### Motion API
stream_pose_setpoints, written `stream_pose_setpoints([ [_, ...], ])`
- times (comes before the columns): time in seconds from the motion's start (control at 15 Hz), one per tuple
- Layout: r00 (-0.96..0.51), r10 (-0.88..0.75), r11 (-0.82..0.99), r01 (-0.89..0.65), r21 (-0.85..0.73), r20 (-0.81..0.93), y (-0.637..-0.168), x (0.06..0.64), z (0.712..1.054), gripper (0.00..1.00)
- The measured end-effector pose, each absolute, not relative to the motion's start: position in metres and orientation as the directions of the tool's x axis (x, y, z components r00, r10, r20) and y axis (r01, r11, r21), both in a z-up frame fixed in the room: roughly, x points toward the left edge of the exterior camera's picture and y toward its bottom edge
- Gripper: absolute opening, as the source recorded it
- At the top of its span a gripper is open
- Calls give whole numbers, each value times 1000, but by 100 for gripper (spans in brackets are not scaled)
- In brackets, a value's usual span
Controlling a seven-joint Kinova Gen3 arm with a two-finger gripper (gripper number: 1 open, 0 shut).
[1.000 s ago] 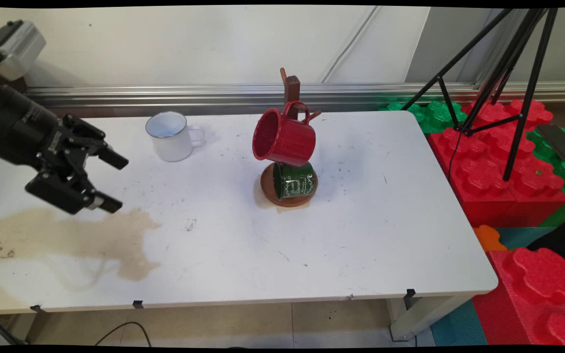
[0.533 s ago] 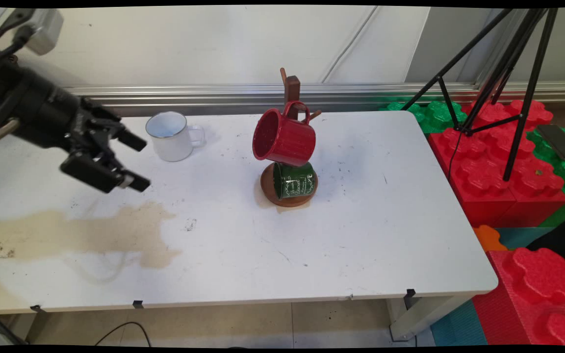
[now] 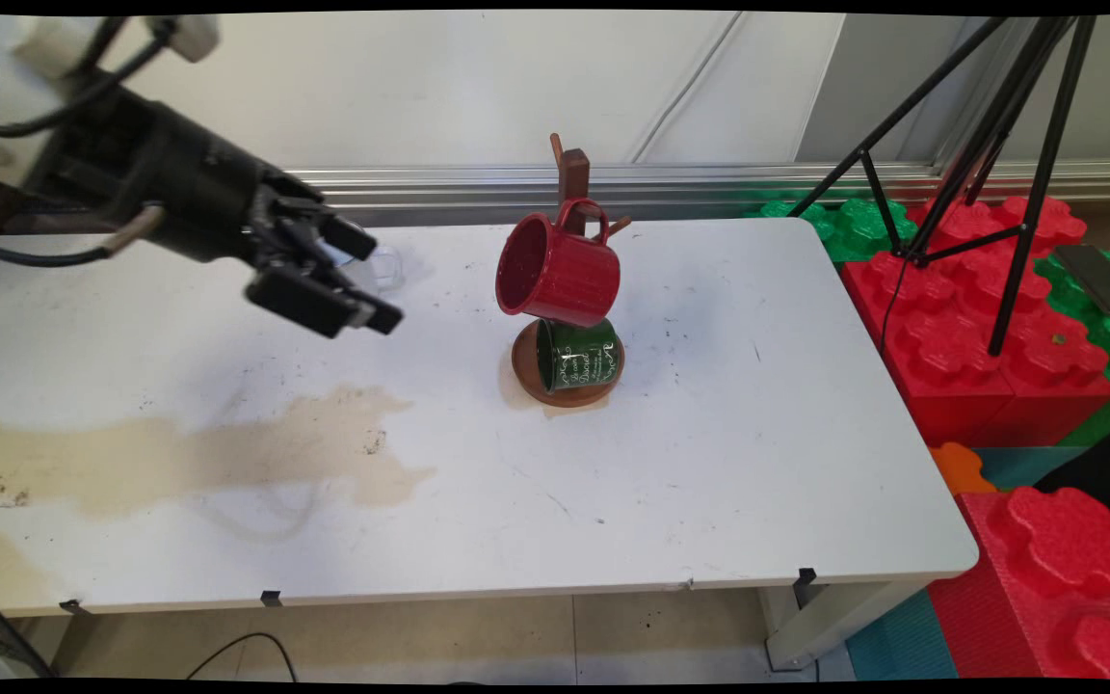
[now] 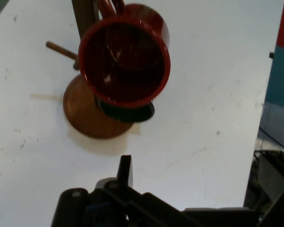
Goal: Pick up the red mug from the rack
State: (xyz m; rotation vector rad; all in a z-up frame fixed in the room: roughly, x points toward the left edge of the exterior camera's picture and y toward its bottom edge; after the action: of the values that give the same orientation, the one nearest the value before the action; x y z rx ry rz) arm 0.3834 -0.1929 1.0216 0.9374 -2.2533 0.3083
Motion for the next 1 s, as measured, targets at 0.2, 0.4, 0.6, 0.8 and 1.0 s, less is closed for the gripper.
stream_pose_setpoints([
  [0.2, -493, -537, 700, -713, 35, 684, -204, 362, 1014, 100],
  [0.4, -473, -533, 690, -723, 37, 702, -215, 341, 1004, 100],
  [0.6, -462, -529, 685, -728, 37, 711, -223, 328, 994, 100],
  [0.8, -449, -525, 679, -733, 38, 723, -236, 313, 980, 100],
  [1.0, -438, -518, 674, -738, 35, 735, -250, 301, 967, 100],
])
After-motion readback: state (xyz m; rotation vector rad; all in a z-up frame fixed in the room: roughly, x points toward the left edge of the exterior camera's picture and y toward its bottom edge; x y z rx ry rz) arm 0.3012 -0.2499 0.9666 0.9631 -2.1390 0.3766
